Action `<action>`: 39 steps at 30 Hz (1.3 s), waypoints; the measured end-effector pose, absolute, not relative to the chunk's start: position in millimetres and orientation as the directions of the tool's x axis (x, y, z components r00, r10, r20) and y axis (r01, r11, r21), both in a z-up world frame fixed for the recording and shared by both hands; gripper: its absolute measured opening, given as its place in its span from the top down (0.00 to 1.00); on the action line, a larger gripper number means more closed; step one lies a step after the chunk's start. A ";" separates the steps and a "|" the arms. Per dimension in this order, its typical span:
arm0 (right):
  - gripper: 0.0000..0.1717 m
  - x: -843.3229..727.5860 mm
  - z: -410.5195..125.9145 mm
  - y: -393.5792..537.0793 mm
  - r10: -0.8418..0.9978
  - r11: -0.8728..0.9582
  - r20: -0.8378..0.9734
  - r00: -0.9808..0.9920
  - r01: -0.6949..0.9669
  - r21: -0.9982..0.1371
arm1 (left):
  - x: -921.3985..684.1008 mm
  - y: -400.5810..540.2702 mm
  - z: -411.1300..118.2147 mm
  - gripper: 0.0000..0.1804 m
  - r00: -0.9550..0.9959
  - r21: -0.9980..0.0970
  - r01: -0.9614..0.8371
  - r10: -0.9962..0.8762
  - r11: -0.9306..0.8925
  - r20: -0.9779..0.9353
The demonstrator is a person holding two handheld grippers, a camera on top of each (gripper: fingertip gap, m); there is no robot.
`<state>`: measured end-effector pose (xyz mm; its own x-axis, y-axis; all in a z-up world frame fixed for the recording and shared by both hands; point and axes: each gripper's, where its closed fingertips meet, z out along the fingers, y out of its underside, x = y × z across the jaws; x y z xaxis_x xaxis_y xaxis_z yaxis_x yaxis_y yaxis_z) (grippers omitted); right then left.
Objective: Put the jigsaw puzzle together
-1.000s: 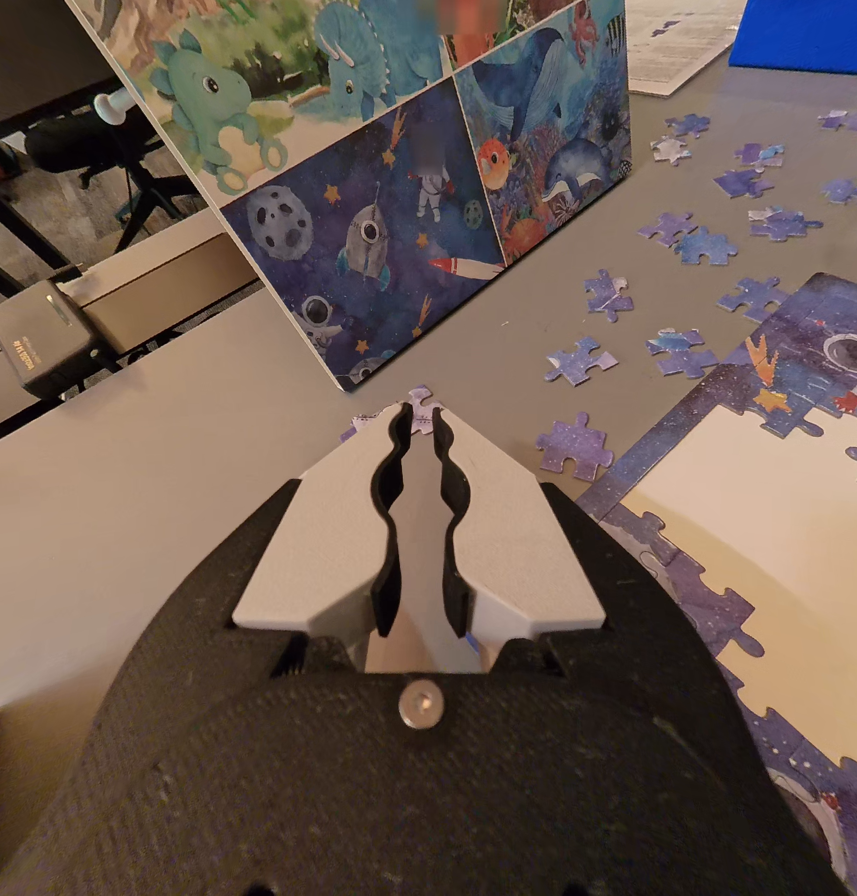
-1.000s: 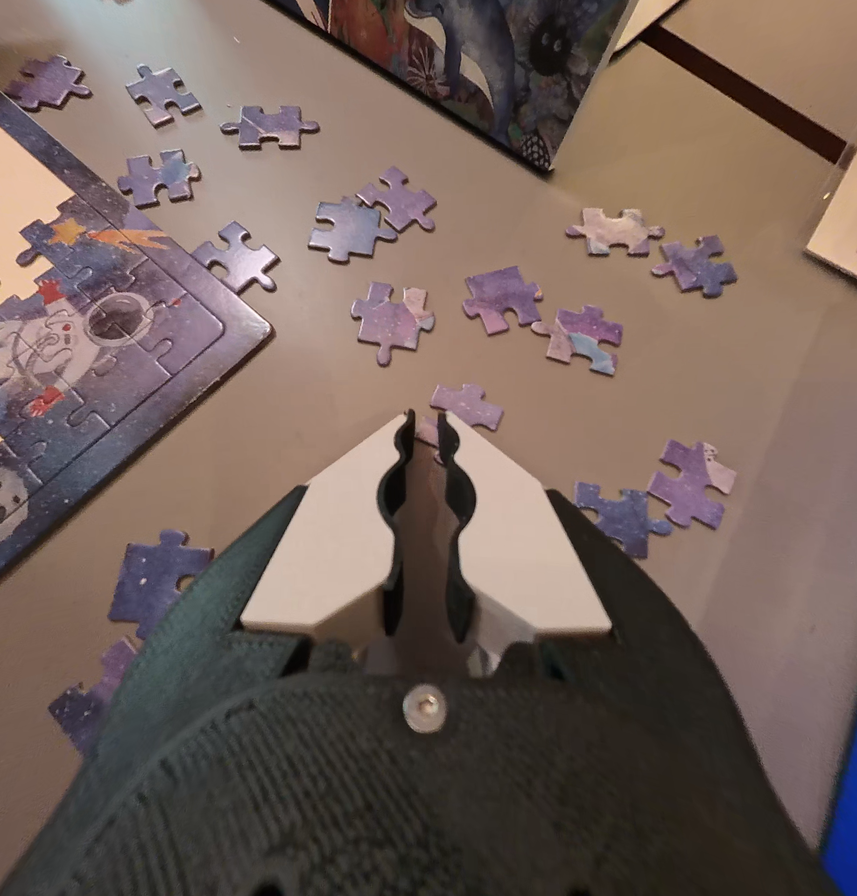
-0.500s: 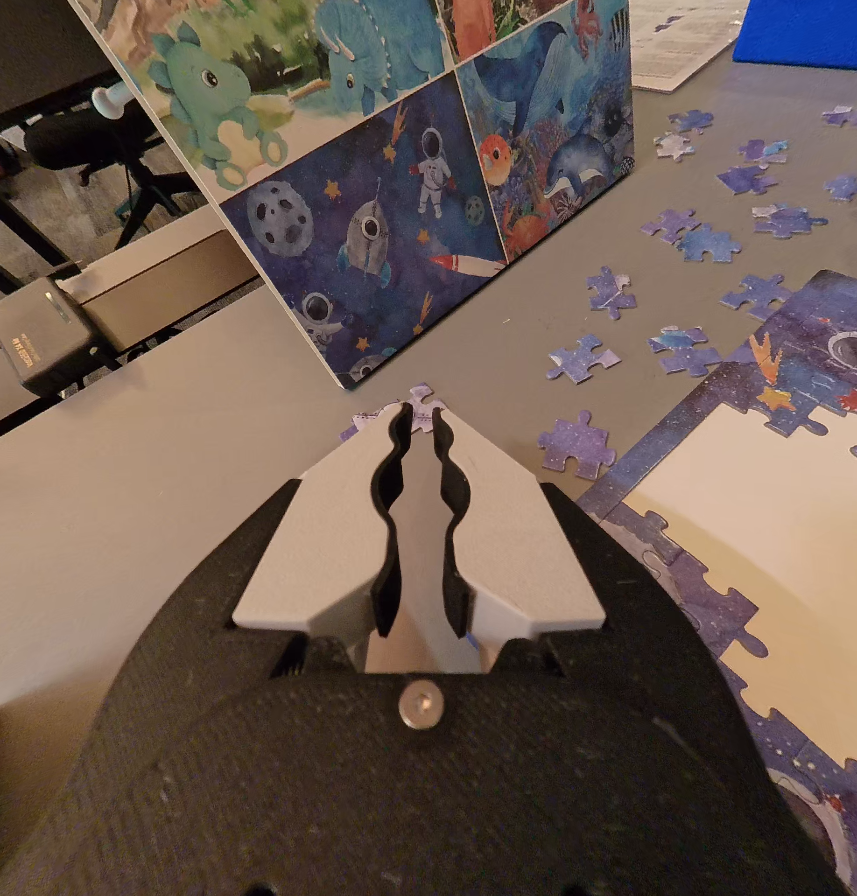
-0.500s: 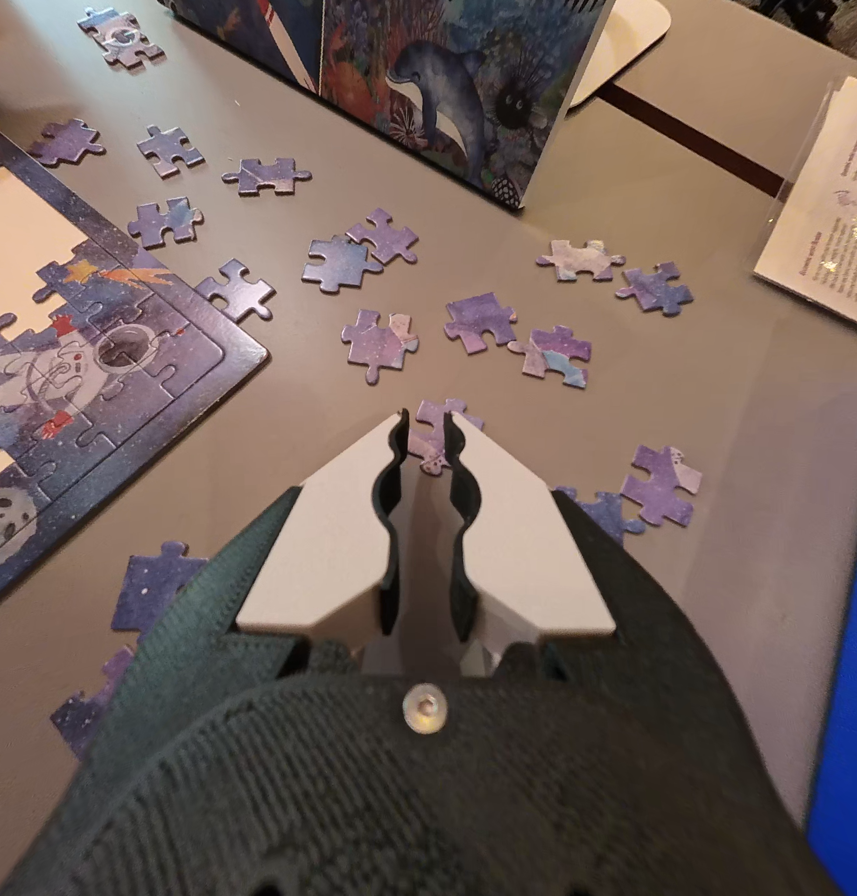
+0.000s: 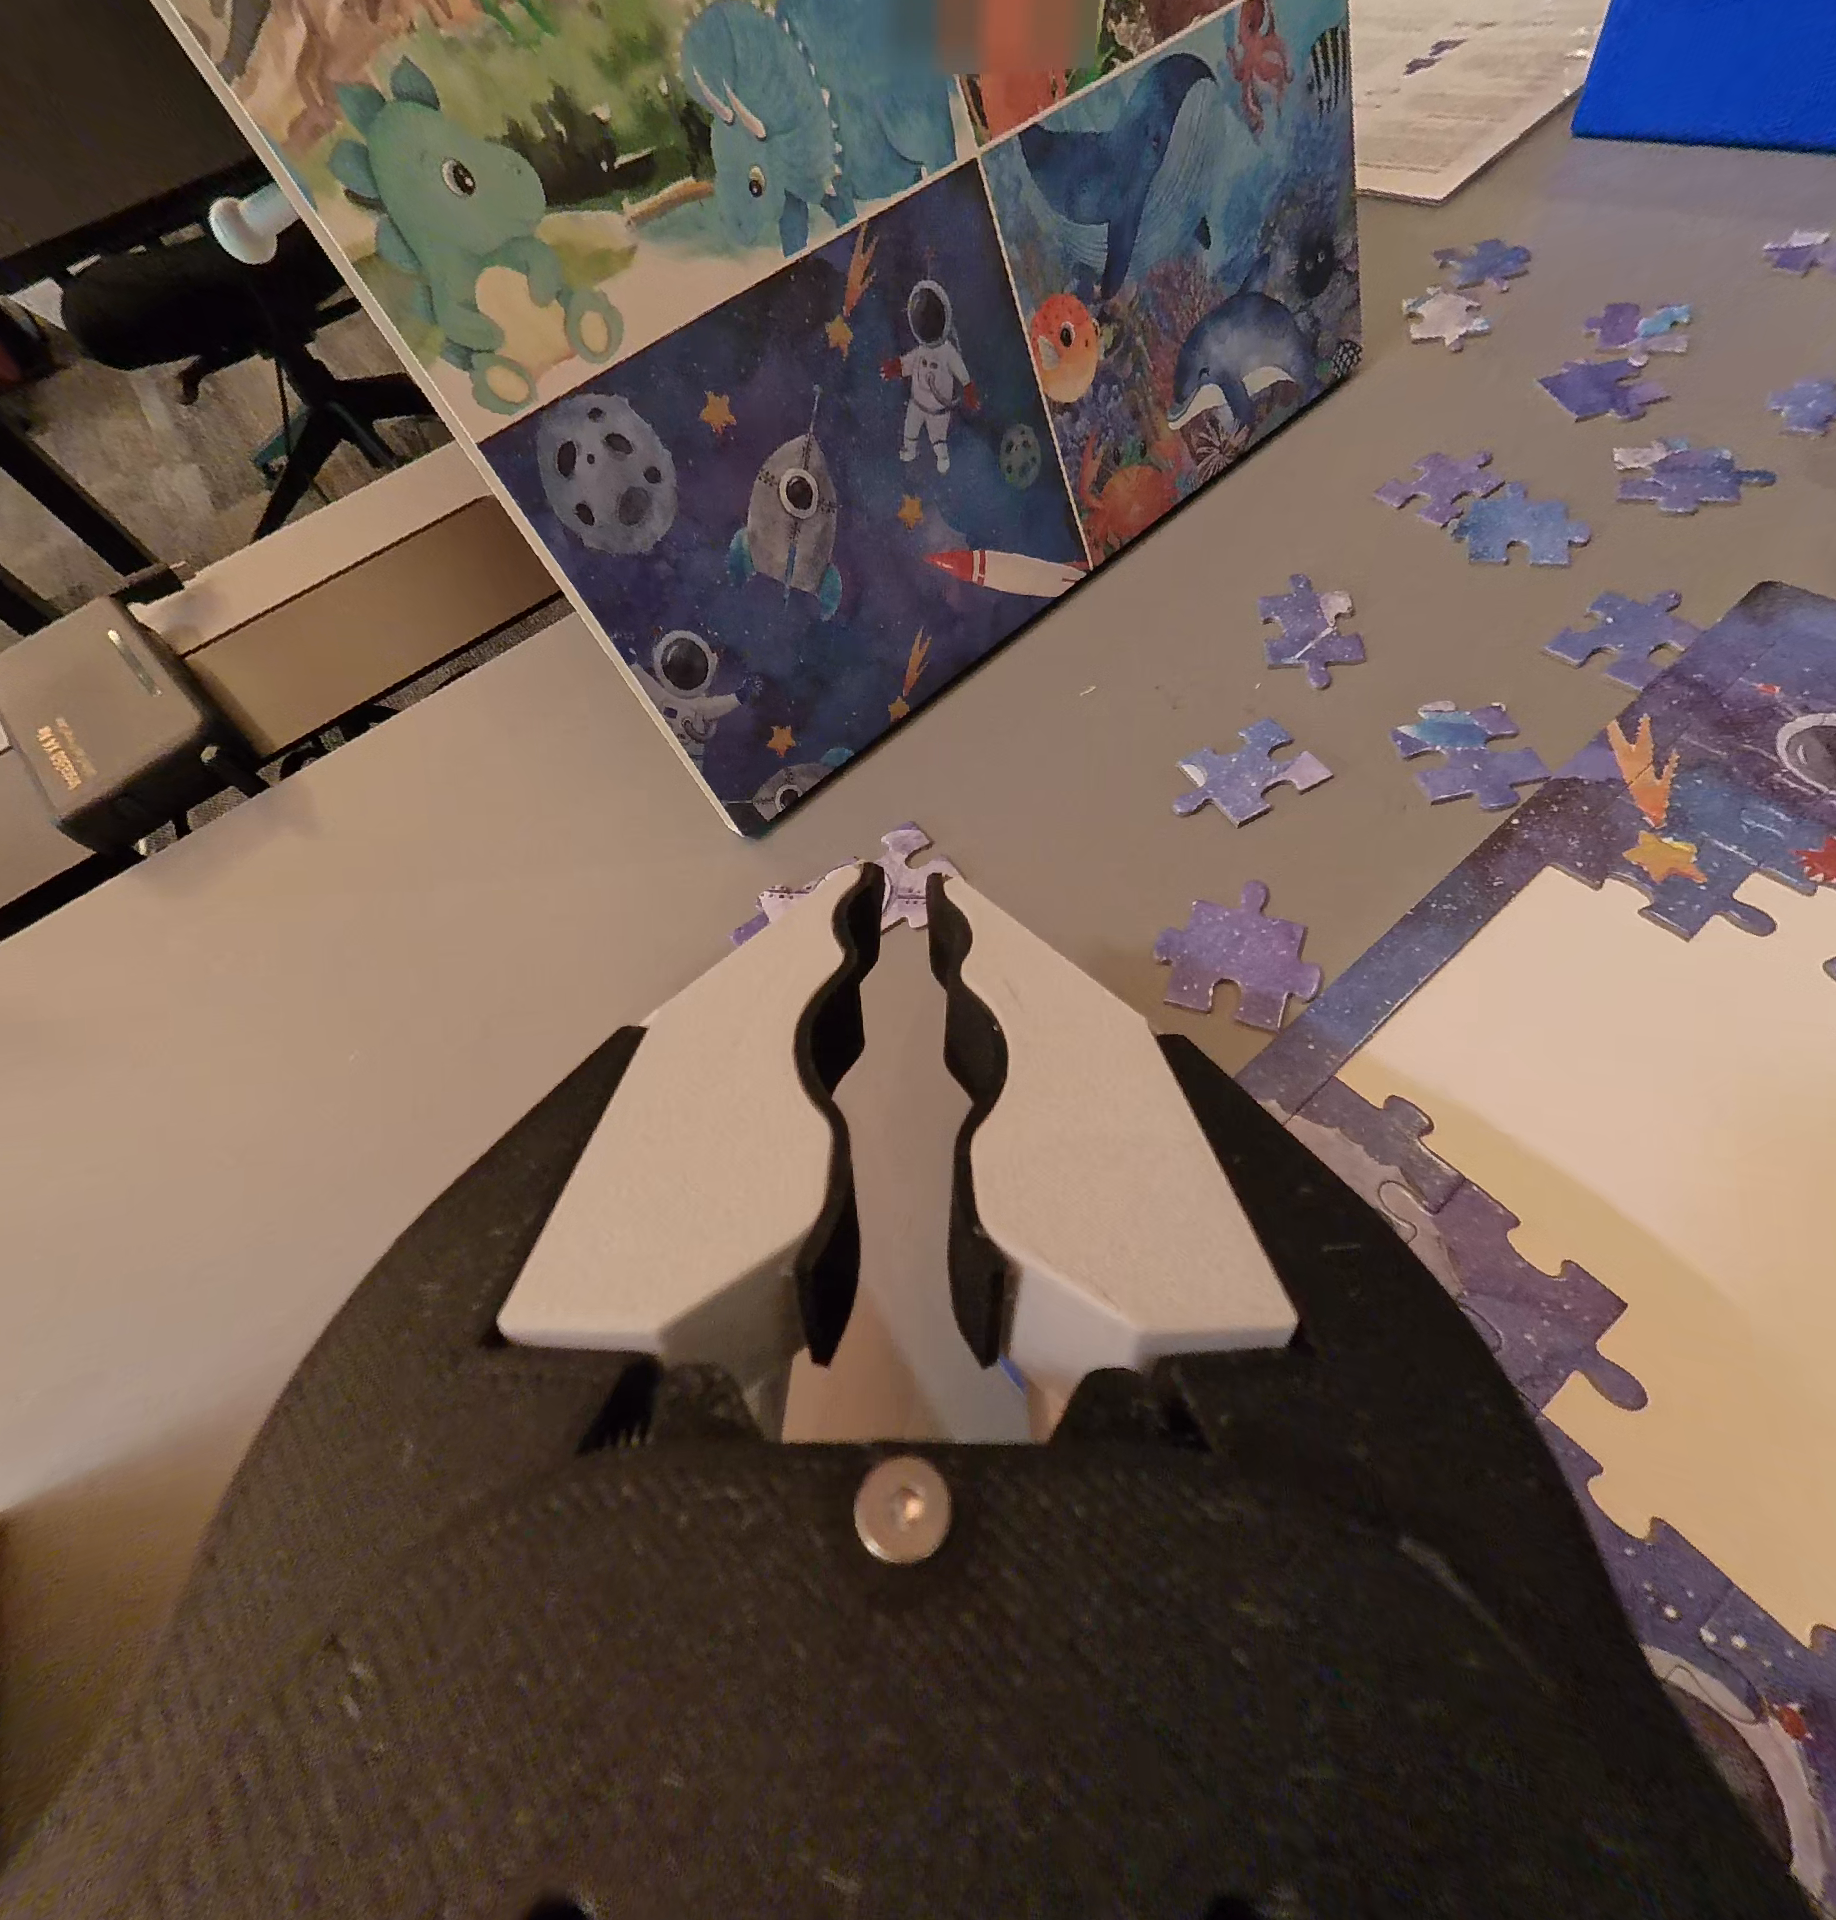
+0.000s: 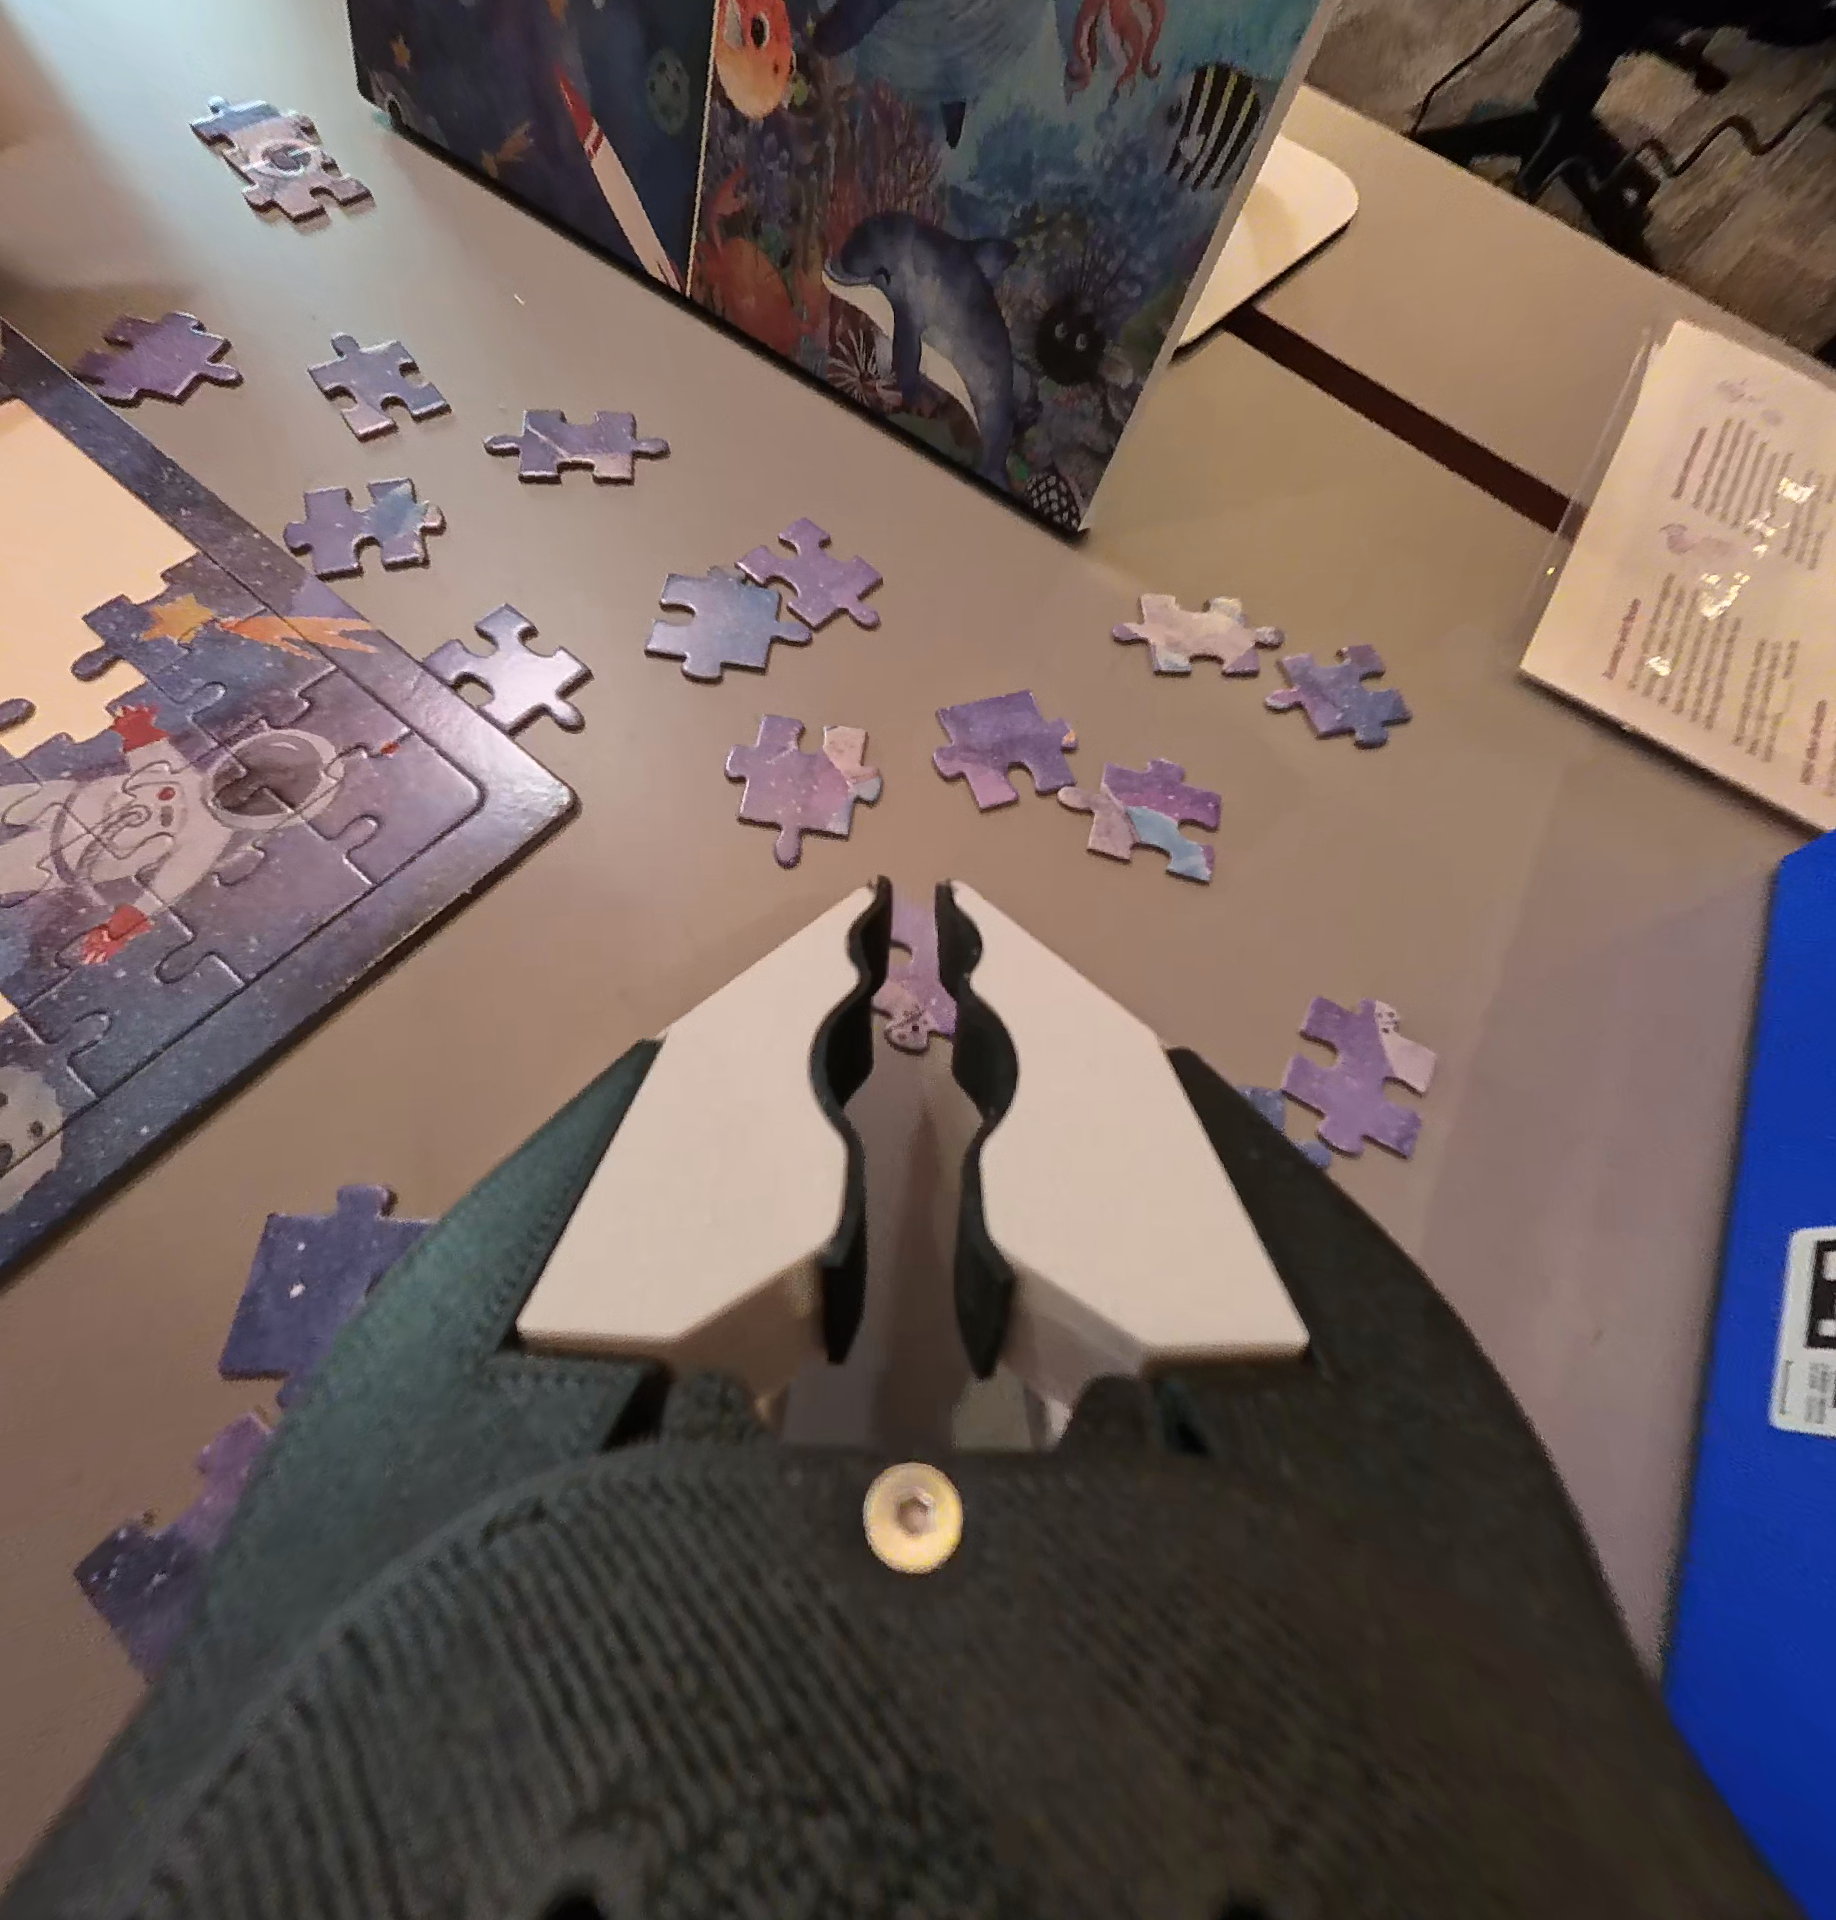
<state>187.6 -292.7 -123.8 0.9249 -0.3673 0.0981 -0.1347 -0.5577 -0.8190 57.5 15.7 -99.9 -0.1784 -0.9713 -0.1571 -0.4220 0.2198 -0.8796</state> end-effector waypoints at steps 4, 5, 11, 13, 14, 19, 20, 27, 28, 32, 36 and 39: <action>0.98 187.6 -117.0 -292.0 -0.366 -0.544 0.126 0.922 -0.103 -0.833 | 57.6 15.8 -100.1 0.97 -0.178 -0.879 -0.423 -0.971 0.221 -0.158; 0.98 187.9 -115.9 -292.1 -0.367 -0.540 0.129 0.921 -0.098 -0.836 | 57.6 15.7 -100.2 0.97 -0.178 -0.879 -0.423 -0.971 0.221 -0.158; 0.98 189.1 -110.6 -292.9 -0.373 -0.524 0.140 0.917 -0.084 -0.848 | 57.6 15.9 -99.9 0.97 -0.178 -0.879 -0.422 -0.971 0.221 -0.159; 0.99 189.1 -109.2 -292.8 -0.374 -0.518 0.142 0.916 -0.080 -0.851 | 57.6 15.9 -100.1 0.97 -0.178 -0.879 -0.423 -0.971 0.221 -0.159; 0.99 189.1 -108.8 -292.8 -0.374 -0.518 0.143 0.916 -0.078 -0.852 | 57.7 15.9 -100.1 0.97 -0.178 -0.879 -0.423 -0.971 0.222 -0.159; 0.99 189.7 -109.5 -292.9 -0.375 -0.520 0.150 0.915 -0.074 -0.851 | 57.7 16.2 -100.0 0.97 -0.178 -0.879 -0.422 -0.971 0.222 -0.160; 0.99 189.8 -109.6 -292.9 -0.375 -0.521 0.150 0.915 -0.074 -0.850 | 57.8 16.2 -100.1 0.97 -0.178 -0.879 -0.423 -0.971 0.222 -0.159; 1.00 190.6 -108.8 -293.0 -0.378 -0.519 0.156 0.913 -0.069 -0.852 | 57.9 16.8 -100.1 0.97 -0.177 -0.879 -0.422 -0.971 0.221 -0.159; 0.99 190.9 -108.6 -293.1 -0.379 -0.518 0.159 0.912 -0.067 -0.853 | 57.9 16.9 -100.1 0.97 -0.177 -0.879 -0.422 -0.971 0.221 -0.159; 0.99 191.8 -108.0 -293.3 -0.382 -0.517 0.167 0.909 -0.061 -0.854 | 58.0 17.4 -100.2 0.97 -0.176 -0.879 -0.423 -0.971 0.221 -0.159; 0.99 192.2 -107.4 -293.4 -0.384 -0.516 0.172 0.907 -0.056 -0.855 | 57.9 18.0 -100.0 0.97 -0.174 -0.879 -0.422 -0.972 0.220 -0.160; 0.99 192.3 -107.6 -293.3 -0.384 -0.517 0.174 0.907 -0.055 -0.854 | 57.7 18.6 -99.2 0.97 -0.172 -0.880 -0.421 -0.972 0.220 -0.160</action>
